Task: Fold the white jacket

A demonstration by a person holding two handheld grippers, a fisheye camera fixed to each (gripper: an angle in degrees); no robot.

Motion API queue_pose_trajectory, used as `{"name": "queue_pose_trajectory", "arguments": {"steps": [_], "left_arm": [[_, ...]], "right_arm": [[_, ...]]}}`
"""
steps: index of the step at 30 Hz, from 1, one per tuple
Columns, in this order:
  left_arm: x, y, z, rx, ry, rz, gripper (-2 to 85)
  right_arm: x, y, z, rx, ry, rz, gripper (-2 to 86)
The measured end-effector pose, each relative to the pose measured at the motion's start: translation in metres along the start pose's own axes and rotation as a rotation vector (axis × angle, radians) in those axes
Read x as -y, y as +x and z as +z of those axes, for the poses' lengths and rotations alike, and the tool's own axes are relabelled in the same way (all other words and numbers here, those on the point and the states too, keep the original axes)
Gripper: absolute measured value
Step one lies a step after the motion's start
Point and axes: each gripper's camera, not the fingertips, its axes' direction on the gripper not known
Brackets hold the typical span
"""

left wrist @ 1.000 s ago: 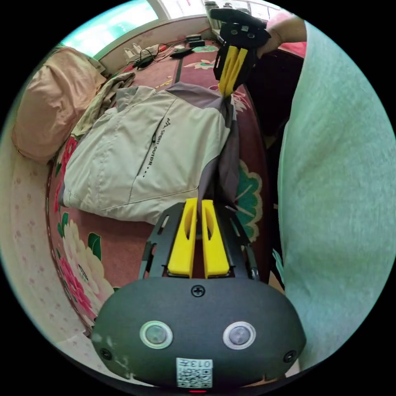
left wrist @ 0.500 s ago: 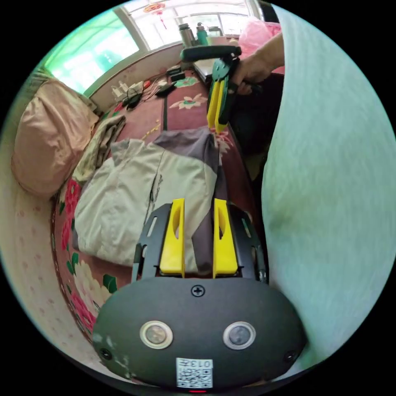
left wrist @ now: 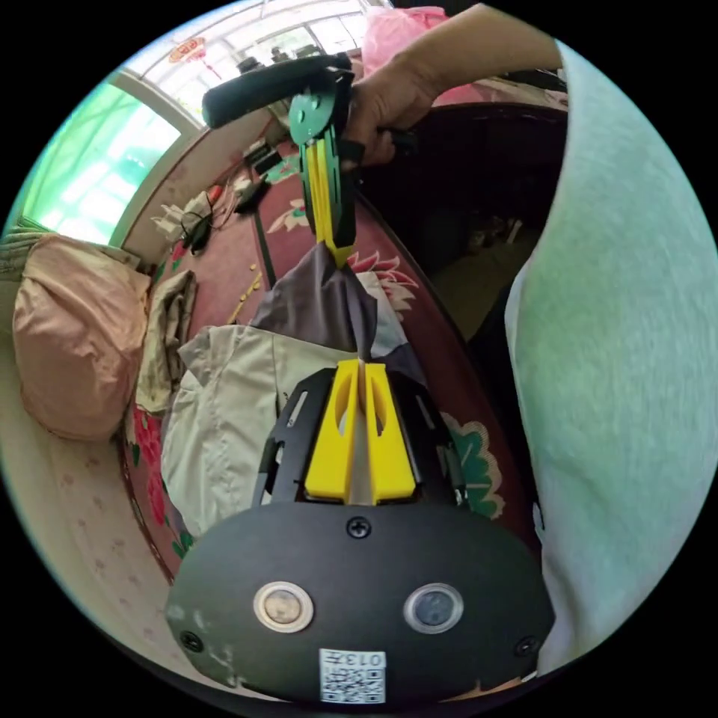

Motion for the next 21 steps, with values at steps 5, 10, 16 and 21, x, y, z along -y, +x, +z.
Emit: {"name": "queue_pose_trajectory", "arguments": {"steps": [5,10,16,21], "left_arm": [[-0.005,-0.008,0.036,-0.129,-0.073,-0.029,1.6],[-0.06,-0.031,-0.022,-0.091,0.083,-0.234,1.3],[-0.129,-0.064,0.033,0.015,-0.165,-0.431,0.6],[-0.164,-0.068,0.076,-0.082,-0.202,-0.528,-0.1]], "right_arm": [[0.001,-0.004,0.044,-0.103,-0.156,-0.117,0.6],[-0.015,0.009,-0.004,-0.051,-0.171,-0.07,0.0],[0.032,-0.018,-0.036,-0.169,0.156,-0.09,0.0],[0.055,-0.013,0.07,-0.27,-0.079,-0.088,0.3]]}}
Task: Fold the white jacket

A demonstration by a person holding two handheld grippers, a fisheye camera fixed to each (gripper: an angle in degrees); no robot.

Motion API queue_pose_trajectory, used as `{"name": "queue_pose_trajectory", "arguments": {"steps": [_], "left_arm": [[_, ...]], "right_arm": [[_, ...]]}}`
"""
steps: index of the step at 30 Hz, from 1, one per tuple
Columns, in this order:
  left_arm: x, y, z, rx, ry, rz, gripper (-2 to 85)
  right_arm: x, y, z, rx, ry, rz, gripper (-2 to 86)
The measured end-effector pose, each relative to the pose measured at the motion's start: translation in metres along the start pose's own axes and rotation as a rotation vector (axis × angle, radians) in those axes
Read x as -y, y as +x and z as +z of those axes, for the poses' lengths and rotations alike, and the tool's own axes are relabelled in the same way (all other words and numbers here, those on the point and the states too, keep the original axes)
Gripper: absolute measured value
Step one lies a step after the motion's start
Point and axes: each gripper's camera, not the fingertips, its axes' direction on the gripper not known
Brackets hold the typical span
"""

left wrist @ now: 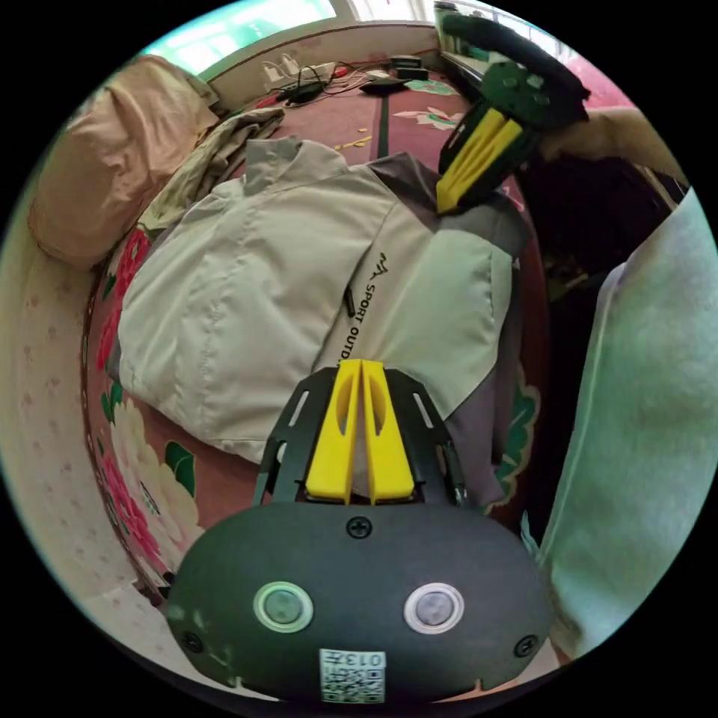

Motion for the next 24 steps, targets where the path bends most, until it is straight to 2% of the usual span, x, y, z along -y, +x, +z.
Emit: {"name": "queue_pose_trajectory", "arguments": {"steps": [2,4,5,6,8,10,13,15,17,20,24], "left_arm": [[-0.008,-0.011,-0.003,-0.035,0.009,-0.028,-0.2],[-0.02,-0.03,-0.018,-0.091,0.037,-0.092,-0.1],[-0.038,-0.05,-0.036,-0.096,0.13,-0.182,0.1],[-0.06,-0.073,-0.053,-0.059,0.241,-0.289,0.3],[-0.091,-0.115,-0.063,0.054,0.312,-0.44,0.9],[-0.112,-0.171,-0.055,0.1,0.306,-0.567,2.1],[-0.139,-0.273,-0.017,-0.009,0.282,-0.775,8.7],[-0.161,-0.336,0.016,-0.197,0.365,-0.953,12.3],[-0.167,-0.365,0.037,-0.272,0.397,-0.994,13.0],[-0.16,-0.389,0.067,-0.331,0.349,-0.961,14.4],[-0.157,-0.404,0.104,-0.397,0.287,-0.968,14.9]], "right_arm": [[-0.007,0.004,0.001,0.013,0.057,0.005,0.4],[0.003,0.015,-0.011,0.051,-0.039,0.012,0.4],[0.007,0.025,-0.034,0.088,-0.013,0.001,0.5],[0.008,0.039,-0.068,0.112,0.137,0.041,0.6],[0.019,0.065,-0.102,0.058,0.241,0.111,1.2],[0.043,0.092,-0.115,-0.051,0.281,0.167,2.5],[0.109,0.143,-0.113,-0.007,0.369,0.201,6.7],[0.175,0.176,-0.098,0.048,0.409,0.201,8.6],[0.223,0.2,-0.074,0.106,0.374,0.213,9.5],[0.286,0.232,-0.024,0.229,0.238,0.222,9.3],[0.325,0.247,0.025,0.333,0.071,0.248,7.0]]}}
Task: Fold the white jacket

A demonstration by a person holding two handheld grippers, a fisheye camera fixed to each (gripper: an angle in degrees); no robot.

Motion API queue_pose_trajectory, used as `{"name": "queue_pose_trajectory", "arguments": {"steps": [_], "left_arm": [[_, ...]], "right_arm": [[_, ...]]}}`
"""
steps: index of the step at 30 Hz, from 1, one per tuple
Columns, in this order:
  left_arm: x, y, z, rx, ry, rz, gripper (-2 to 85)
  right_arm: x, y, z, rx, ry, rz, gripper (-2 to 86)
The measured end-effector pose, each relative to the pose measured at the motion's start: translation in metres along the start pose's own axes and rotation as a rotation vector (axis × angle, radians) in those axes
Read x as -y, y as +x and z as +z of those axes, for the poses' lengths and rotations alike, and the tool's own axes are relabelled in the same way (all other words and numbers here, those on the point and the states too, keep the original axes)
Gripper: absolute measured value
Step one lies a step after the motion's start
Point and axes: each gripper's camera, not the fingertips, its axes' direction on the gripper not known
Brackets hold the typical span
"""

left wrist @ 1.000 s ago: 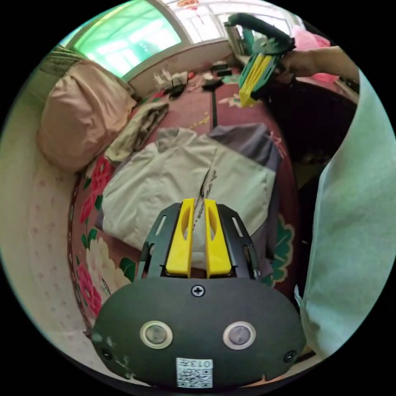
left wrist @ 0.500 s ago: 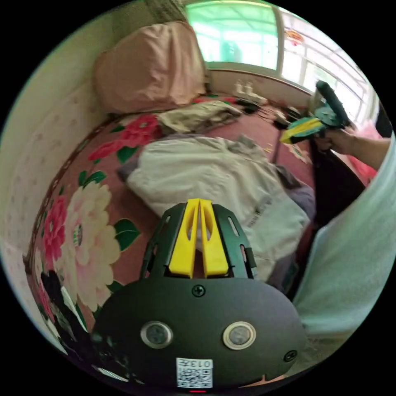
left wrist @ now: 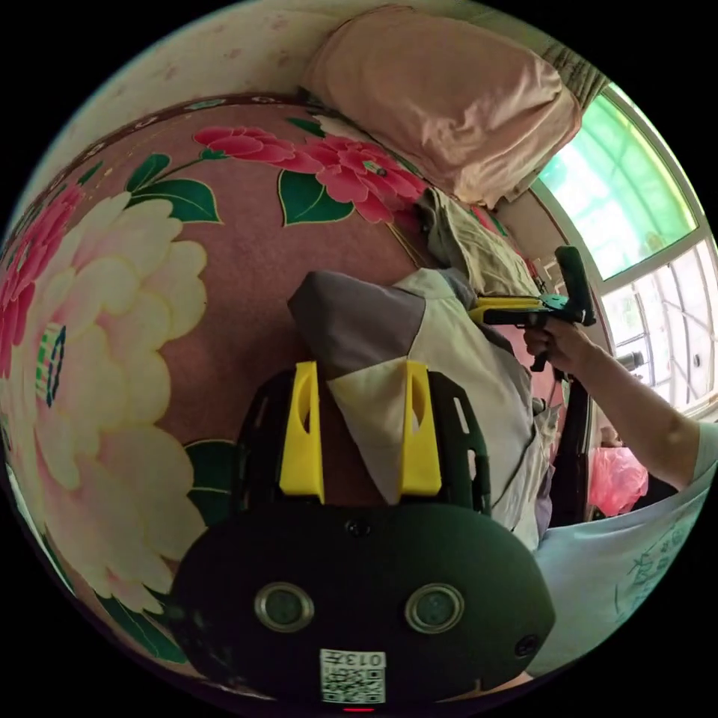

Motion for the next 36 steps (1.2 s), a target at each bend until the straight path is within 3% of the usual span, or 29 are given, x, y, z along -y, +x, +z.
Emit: {"name": "queue_pose_trajectory", "arguments": {"steps": [2,4,9,14,17,19,23,27,30,34,36], "left_arm": [[0.001,-0.009,0.008,-0.032,-0.023,-0.042,13.9],[0.001,-0.004,0.004,-0.009,0.007,-0.02,13.0],[0.003,0.017,0.012,0.117,0.032,0.042,13.8],[0.01,0.007,0.032,0.131,-0.043,0.037,13.5],[0.003,0.015,-0.003,0.154,0.016,0.065,13.4],[-0.013,0.028,-0.025,0.223,0.078,0.116,13.7],[-0.052,0.1,-0.027,0.201,0.114,0.418,12.8],[-0.084,0.17,0.038,0.395,-0.029,0.716,5.6],[-0.078,0.166,0.067,0.283,-0.122,0.65,1.0],[-0.052,0.151,0.071,0.126,-0.228,0.544,-0.1],[-0.053,0.16,0.041,0.145,-0.153,0.533,-0.3]], "right_arm": [[0.003,-0.003,-0.003,0.039,0.002,0.001,3.5],[-0.002,-0.021,-0.016,-0.048,0.057,-0.063,2.3],[-0.031,-0.09,-0.03,-0.418,0.196,-0.273,1.0],[-0.017,-0.066,0.018,-0.311,0.072,-0.154,0.7],[-0.022,-0.077,-0.014,-0.269,0.136,-0.082,0.7],[-0.04,-0.098,-0.043,-0.341,0.223,-0.099,0.6],[-0.085,-0.165,-0.067,-0.375,0.289,-0.24,0.2],[-0.115,-0.225,0.0,-0.56,0.171,-0.402,-0.1],[-0.122,-0.215,0.055,-0.582,0.06,-0.386,-0.1],[-0.113,-0.21,0.058,-0.529,0.048,-0.402,-0.2],[-0.108,-0.217,0.032,-0.493,0.041,-0.368,-0.2]]}}
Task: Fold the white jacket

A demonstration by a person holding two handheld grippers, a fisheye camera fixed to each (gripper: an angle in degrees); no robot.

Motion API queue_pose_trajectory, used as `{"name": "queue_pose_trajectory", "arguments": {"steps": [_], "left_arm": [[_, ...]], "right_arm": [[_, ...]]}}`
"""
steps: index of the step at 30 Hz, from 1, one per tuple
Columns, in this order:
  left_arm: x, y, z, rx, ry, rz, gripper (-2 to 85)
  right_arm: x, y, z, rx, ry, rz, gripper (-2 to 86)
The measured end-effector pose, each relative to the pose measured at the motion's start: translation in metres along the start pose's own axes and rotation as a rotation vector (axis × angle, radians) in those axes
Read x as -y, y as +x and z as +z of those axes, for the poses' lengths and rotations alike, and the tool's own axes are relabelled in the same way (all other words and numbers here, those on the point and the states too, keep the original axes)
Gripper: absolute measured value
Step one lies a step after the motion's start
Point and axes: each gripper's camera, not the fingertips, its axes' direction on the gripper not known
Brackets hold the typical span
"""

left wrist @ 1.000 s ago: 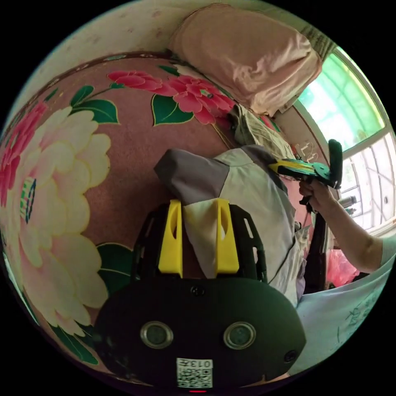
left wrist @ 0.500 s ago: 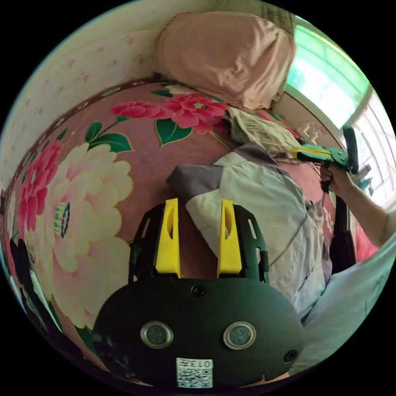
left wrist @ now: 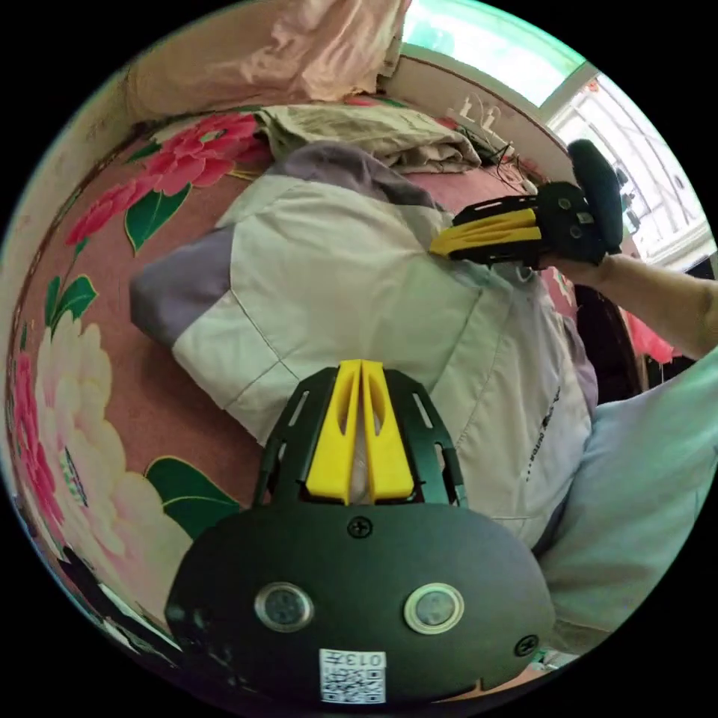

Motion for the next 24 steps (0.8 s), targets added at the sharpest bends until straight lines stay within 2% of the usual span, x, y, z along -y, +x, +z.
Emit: {"name": "queue_pose_trajectory", "arguments": {"steps": [2,4,7,9,11,12,14,17,20,22,24], "left_arm": [[-0.015,0.018,-0.036,0.083,0.137,0.049,-0.3],[-0.031,0.042,-0.056,0.138,0.184,0.106,-0.3],[-0.05,0.092,-0.046,0.22,0.12,0.234,-0.3],[-0.052,0.123,-0.015,0.305,0.004,0.317,-0.3],[-0.053,0.135,0.007,0.352,-0.006,0.328,-0.4],[-0.054,0.142,0.018,0.374,-0.006,0.349,-0.4],[-0.051,0.15,0.025,0.394,-0.035,0.381,-0.4],[-0.038,0.157,0.006,0.375,-0.076,0.302,-0.4],[-0.037,0.181,-0.035,0.347,0.103,0.309,-0.4],[-0.026,0.197,-0.031,0.355,0.099,0.36,-0.4],[-0.008,0.203,0.0,0.35,0.001,0.364,-0.3]], "right_arm": [[-0.011,0.009,-0.041,-0.016,0.126,0.083,-0.2],[-0.027,0.007,-0.071,-0.057,0.186,0.104,-0.2],[-0.05,-0.013,-0.084,-0.054,0.207,0.09,-0.1],[-0.058,-0.032,-0.06,-0.081,0.146,0.044,0.0],[-0.063,-0.039,-0.02,-0.062,0.02,0.012,0.0],[-0.069,-0.042,-0.003,-0.029,0.028,0.006,0.0],[-0.071,-0.039,-0.001,-0.018,0.081,0.021,0.0],[-0.053,-0.027,-0.011,0.002,-0.053,0.034,-0.1],[-0.053,-0.023,-0.065,0.079,0.143,0.06,-0.2],[-0.045,-0.036,-0.073,0.138,0.162,0.022,-0.2],[-0.03,-0.064,-0.056,0.18,0.136,-0.063,-0.2]]}}
